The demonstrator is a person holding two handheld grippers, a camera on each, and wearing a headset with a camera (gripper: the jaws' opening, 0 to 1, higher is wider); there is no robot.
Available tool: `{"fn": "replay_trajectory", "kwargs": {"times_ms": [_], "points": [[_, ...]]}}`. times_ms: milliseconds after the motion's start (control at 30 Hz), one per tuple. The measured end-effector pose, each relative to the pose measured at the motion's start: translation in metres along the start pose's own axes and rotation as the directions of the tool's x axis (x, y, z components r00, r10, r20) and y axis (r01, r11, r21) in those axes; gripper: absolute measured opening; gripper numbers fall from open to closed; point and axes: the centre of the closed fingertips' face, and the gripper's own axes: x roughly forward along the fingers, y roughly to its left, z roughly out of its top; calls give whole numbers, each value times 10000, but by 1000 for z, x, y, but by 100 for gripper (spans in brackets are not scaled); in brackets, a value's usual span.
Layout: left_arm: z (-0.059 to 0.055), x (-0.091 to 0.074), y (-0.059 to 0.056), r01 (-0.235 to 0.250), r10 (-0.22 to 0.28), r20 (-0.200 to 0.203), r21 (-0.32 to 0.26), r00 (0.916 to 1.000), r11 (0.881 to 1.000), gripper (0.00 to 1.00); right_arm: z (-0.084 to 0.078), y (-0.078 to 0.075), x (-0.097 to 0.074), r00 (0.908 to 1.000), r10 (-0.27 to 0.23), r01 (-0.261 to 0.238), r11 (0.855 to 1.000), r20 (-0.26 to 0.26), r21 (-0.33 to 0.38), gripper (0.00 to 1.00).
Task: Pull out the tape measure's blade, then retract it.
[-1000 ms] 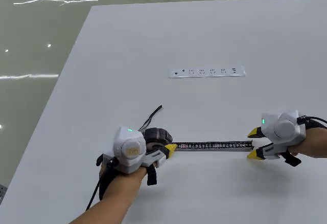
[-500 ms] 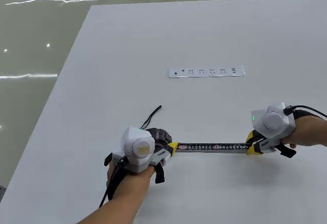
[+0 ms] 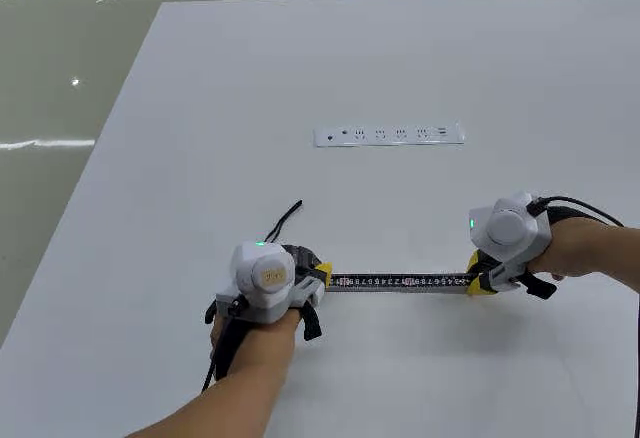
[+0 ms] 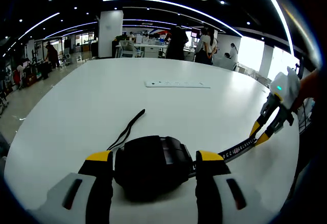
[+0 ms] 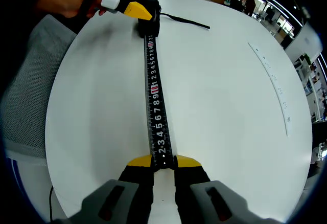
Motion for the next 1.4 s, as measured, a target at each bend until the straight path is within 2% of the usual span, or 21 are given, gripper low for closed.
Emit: {"fn": "replay_trajectory", "kwargs": {"times_ms": [67, 367, 433, 967, 1400], "points": [[-3, 2, 0, -16, 17, -183, 44, 9998, 10000, 59, 0, -1, 0, 10000, -15, 14, 10000, 20, 34, 15], [-4, 3, 0, 54, -44, -304, 328, 9995, 9994, 59, 1, -1, 1, 10000, -94, 95, 9999, -18, 83, 14], [-4, 3, -1, 77, -65, -277, 410, 9996, 9991, 59, 2, -1, 1, 9999, -126, 124, 9993, 60, 350, 14], [-6, 2, 0, 108, -51, -584, 966, 9983, 9953, 55, 4, -1, -1, 9995, -317, 319, 9992, -94, 253, 13], [-6, 3, 0, 296, -219, -684, 1137, 9974, 9931, 53, 23, 5, 3, 9997, -230, 229, 9995, 31, 221, 13]]}}
